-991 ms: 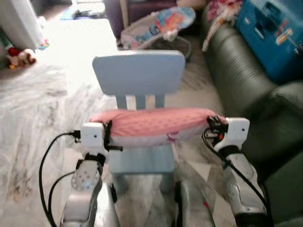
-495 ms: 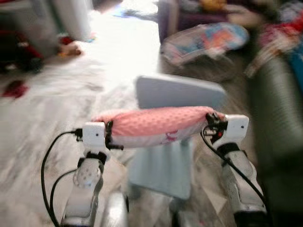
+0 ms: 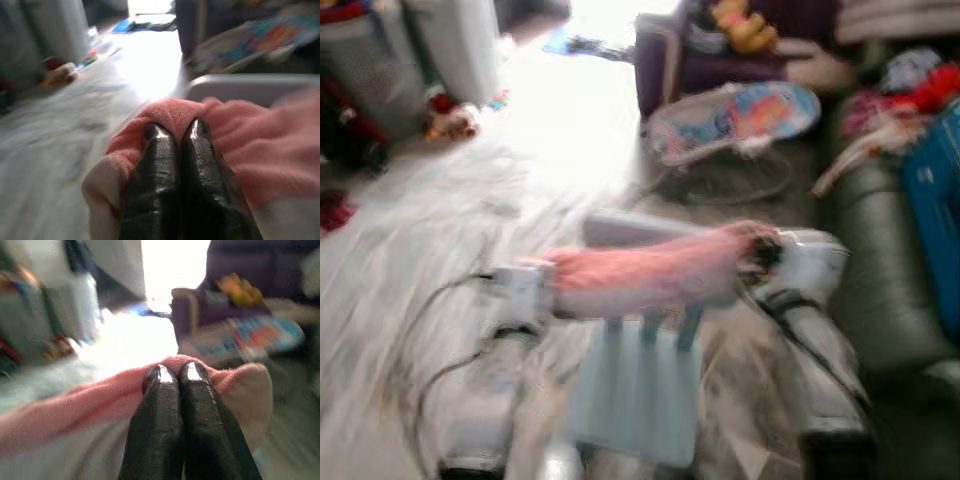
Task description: Move the pillow to the sofa
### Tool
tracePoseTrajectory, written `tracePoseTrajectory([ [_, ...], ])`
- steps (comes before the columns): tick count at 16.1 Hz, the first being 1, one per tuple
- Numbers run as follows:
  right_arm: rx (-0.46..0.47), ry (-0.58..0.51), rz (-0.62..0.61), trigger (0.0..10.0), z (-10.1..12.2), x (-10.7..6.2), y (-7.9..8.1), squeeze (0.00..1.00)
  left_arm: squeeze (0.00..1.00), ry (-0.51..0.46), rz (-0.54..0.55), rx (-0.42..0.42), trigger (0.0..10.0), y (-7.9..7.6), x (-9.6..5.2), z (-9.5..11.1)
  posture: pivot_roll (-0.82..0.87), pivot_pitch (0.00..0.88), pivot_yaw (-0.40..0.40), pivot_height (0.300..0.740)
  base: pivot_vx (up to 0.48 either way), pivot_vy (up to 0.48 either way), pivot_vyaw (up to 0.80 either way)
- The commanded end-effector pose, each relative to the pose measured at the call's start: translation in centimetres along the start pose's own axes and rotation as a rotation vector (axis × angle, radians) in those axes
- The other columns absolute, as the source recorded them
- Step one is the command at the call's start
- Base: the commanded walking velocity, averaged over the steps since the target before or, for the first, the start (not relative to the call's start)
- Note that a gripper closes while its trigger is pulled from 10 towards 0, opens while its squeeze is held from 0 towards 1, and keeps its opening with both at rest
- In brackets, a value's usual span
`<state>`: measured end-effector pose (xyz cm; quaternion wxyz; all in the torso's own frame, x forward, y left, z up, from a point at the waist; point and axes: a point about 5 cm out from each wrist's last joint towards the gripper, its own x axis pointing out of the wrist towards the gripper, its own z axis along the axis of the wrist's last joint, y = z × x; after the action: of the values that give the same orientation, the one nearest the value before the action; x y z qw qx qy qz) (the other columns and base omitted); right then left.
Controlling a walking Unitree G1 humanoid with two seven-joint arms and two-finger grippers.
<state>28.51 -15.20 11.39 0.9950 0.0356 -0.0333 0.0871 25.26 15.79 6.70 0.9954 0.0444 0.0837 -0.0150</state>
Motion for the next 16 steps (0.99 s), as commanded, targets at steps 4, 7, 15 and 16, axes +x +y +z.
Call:
tracePoseTrajectory([
  [4, -0.026, 0.025, -0.092, 10.0, -0.5, -1.3, -2.7, 0.00, 0.00, -0.055, -0.090, 0.026, 10.0, -2.3, 0.3, 1.1, -0.02, 0.000, -0.023, 0.740, 0.000, 0.000, 0.00],
  [7, -0.023, 0.030, -0.094, 10.0, -0.6, -1.4, -2.6, 0.00, 0.00, -0.087, -0.115, 0.025, 10.0, -2.6, 0.1, 1.5, -0.02, 0.000, -0.023, 0.740, 0.000, 0.000, 0.00],
  [15, 0.002, 0.108, -0.157, 10.0, -1.8, -2.3, -3.2, 0.00, 0.00, -0.061, -0.180, -0.040, 10.0, -3.4, -0.6, 1.2, -0.03, 0.000, -0.020, 0.740, 0.000, 0.000, -0.07],
  [16, 0.004, 0.112, -0.157, 10.0, -1.8, -2.4, -3.2, 0.00, 0.00, -0.061, -0.180, -0.042, 10.0, -3.3, -0.6, 1.2, -0.03, 0.000, -0.019, 0.740, 0.000, 0.000, -0.80],
])
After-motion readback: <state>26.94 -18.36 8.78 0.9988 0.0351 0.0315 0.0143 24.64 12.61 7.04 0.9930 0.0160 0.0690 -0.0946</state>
